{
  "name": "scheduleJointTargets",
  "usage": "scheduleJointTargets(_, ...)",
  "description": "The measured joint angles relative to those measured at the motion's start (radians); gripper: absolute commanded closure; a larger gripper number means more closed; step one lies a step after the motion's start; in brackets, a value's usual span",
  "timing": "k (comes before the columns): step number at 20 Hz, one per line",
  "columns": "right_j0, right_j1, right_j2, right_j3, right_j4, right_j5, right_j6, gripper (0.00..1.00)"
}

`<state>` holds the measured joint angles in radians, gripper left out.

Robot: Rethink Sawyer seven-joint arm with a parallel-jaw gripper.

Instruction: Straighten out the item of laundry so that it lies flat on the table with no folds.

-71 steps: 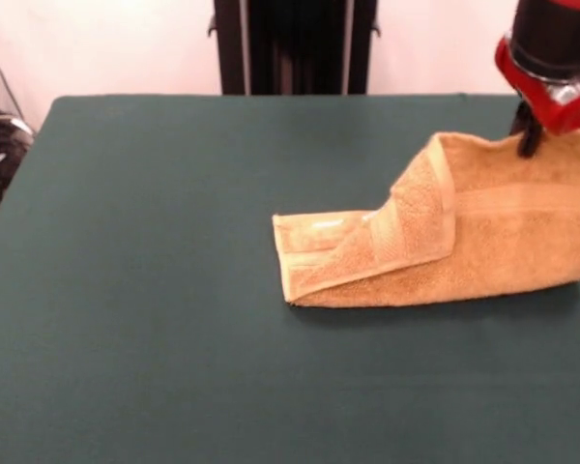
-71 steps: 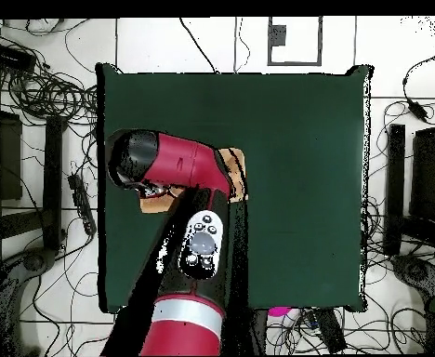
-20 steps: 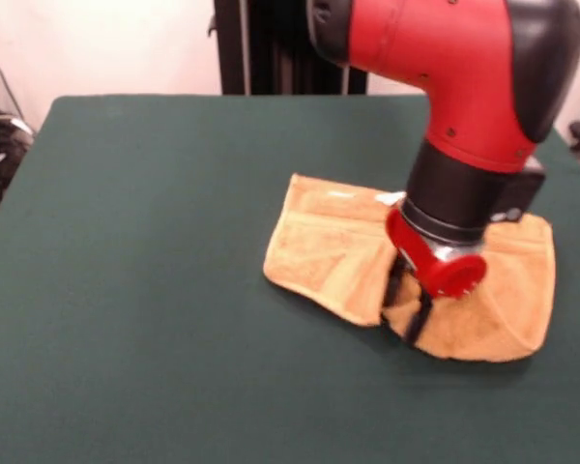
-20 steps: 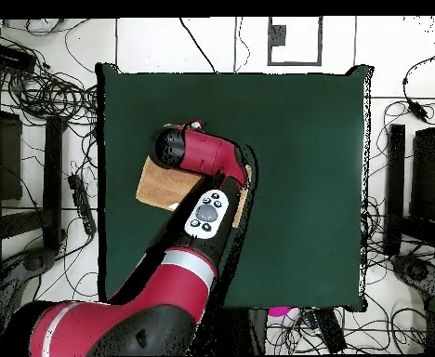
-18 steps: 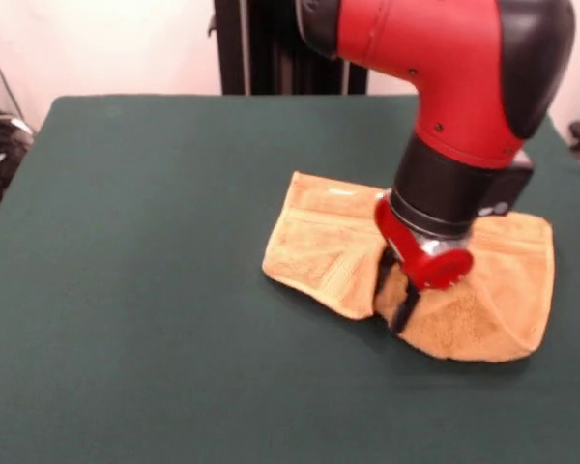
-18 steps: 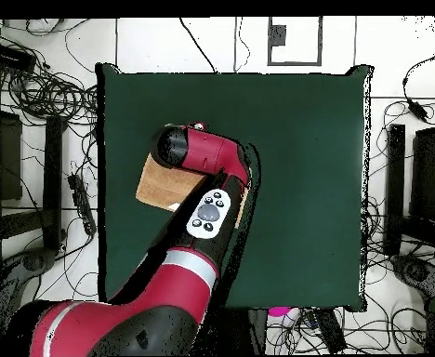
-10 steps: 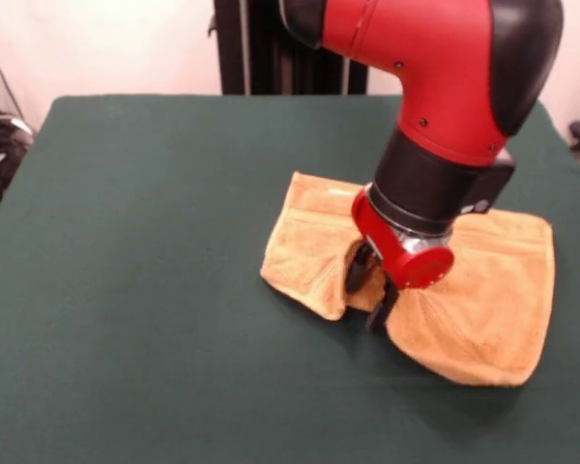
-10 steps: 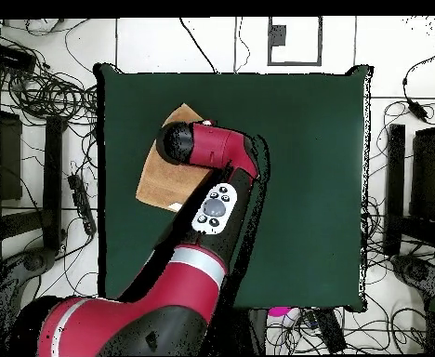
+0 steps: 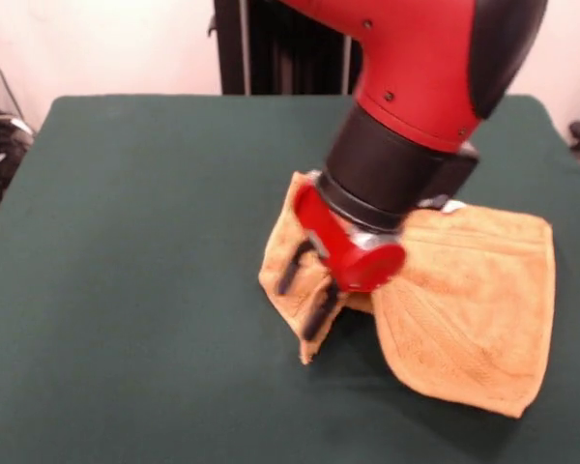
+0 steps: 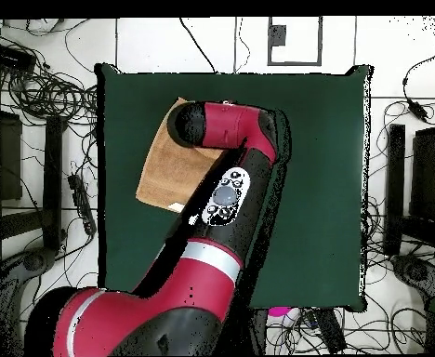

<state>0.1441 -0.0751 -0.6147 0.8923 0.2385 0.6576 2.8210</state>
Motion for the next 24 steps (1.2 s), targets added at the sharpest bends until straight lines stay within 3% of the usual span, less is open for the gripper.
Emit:
scheduleJointTargets(2, -0.011, 0.036, -0.115, -0.078, -0.08, 0.0, 0.0, 0.0)
scheduleJointTargets(5, -0.029, 0.065, -0.21, -0.149, -0.151, 0.0, 0.0, 0.0)
scheduleJointTargets(8, -0.046, 0.067, -0.23, -0.186, -0.176, 0.0, 0.0, 0.0)
scheduleJointTargets(15, -0.082, -0.005, -0.114, -0.185, -0.131, 0.083, 0.0, 0.0)
scheduleJointTargets(17, -0.084, -0.062, -0.044, -0.157, -0.094, 0.218, 0.0, 0.0)
scheduleJointTargets(24, -0.073, -0.176, 0.064, -0.082, -0.041, 0.538, 0.0, 0.0)
